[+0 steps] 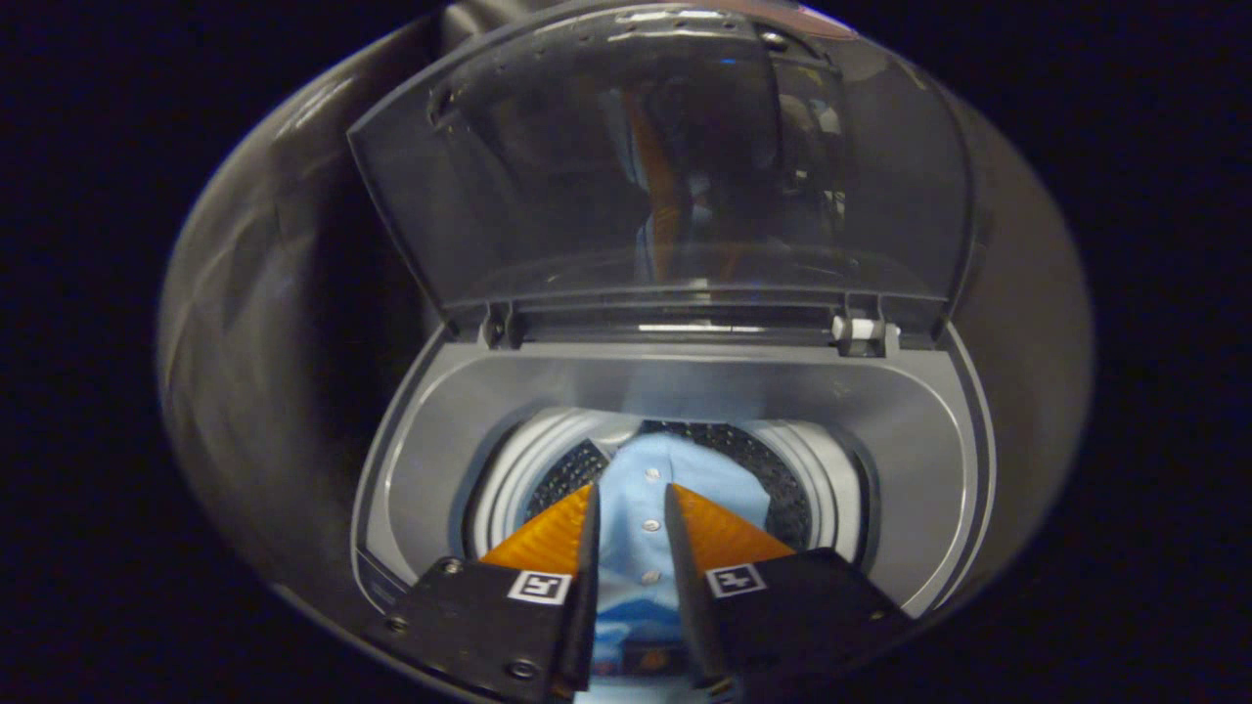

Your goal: Put the clothes into the washing machine and then close the washing machine lid.

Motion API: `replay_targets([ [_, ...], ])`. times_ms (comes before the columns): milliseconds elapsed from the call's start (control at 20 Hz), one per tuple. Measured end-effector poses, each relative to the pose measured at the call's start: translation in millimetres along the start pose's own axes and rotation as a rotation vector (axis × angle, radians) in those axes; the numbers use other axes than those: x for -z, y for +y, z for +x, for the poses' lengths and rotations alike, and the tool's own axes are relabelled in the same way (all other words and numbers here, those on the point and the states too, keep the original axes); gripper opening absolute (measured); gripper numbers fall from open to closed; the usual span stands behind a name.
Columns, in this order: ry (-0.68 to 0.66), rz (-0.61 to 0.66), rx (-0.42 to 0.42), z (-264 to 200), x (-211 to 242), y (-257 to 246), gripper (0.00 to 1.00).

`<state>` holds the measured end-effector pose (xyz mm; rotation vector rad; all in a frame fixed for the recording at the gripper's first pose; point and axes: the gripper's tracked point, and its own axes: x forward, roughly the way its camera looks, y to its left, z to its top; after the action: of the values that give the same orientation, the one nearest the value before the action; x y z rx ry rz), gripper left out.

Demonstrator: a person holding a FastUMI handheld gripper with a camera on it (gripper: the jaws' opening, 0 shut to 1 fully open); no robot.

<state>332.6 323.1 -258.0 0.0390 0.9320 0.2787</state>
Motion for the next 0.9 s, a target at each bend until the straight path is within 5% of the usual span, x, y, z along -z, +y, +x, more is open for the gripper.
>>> replay_targets([
  [150,-0.040,0.019,0.019,-18,-25,0,0.75],
  [350,-0.107,0.032,0.058,-44,-65,-2,0.86],
  [450,-0.130,-0.010,0.070,-57,-83,-1,1.00],
  [900,-0.337,0.002,0.143,-128,-191,29,0.97],
])
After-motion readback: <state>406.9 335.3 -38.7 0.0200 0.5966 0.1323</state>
